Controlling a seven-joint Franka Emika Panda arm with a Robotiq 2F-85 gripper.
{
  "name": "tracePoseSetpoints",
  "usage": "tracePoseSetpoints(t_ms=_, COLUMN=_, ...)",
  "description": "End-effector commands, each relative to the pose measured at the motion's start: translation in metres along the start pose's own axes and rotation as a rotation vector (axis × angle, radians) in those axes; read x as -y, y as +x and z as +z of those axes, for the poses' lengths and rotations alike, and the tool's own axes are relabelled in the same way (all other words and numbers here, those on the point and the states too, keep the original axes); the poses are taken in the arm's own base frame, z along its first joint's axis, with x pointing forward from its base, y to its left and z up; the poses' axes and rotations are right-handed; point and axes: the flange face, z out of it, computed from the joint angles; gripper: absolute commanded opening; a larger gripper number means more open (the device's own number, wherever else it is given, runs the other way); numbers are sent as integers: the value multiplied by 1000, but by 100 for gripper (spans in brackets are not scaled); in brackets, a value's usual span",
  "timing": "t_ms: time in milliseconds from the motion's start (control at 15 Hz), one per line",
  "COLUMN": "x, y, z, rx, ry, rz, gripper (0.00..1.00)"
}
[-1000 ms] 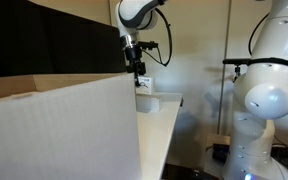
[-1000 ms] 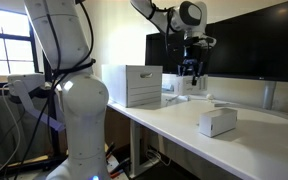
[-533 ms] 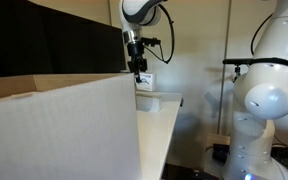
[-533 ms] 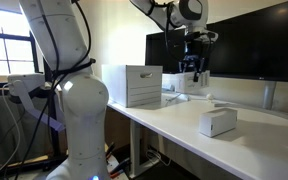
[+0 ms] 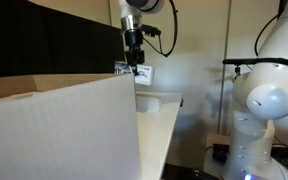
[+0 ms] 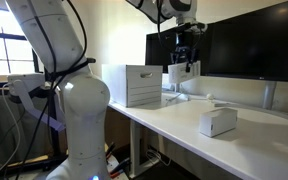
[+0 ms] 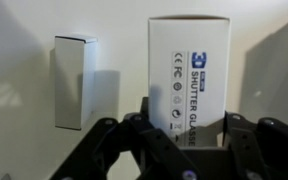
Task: Put the left and right small boxes in the big box, respectively
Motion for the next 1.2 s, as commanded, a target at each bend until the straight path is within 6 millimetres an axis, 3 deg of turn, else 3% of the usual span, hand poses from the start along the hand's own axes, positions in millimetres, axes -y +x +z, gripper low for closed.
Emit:
tracePoseSetpoints(t_ms=0, x=43, y=5, z=-19, rx=-32, ry=19, rz=-32, gripper=30)
tracePoseSetpoints(t_ms=200, x=70, y=13, z=-34, rx=-50, ry=56, rz=-46, gripper=30)
tracePoseSetpoints(t_ms=667, x=109, y=31, z=-63, rx=-93, ry=66, rz=-50, gripper=30)
tracePoseSetpoints(t_ms=733, x=113, y=33, z=-66, rx=-98, ry=65, rz=-49, gripper=30)
tracePoseSetpoints(t_ms=800, x=104, y=27, z=-58, rx=-106, ry=44, rz=-66, gripper=30)
tracePoseSetpoints(t_ms=867, x=107, y=28, z=-60, rx=-108, ry=44, rz=-71, gripper=55)
tracePoseSetpoints(t_ms=1133, x=106, y=29, z=-58, rx=-104, ry=45, rz=-68, gripper=55)
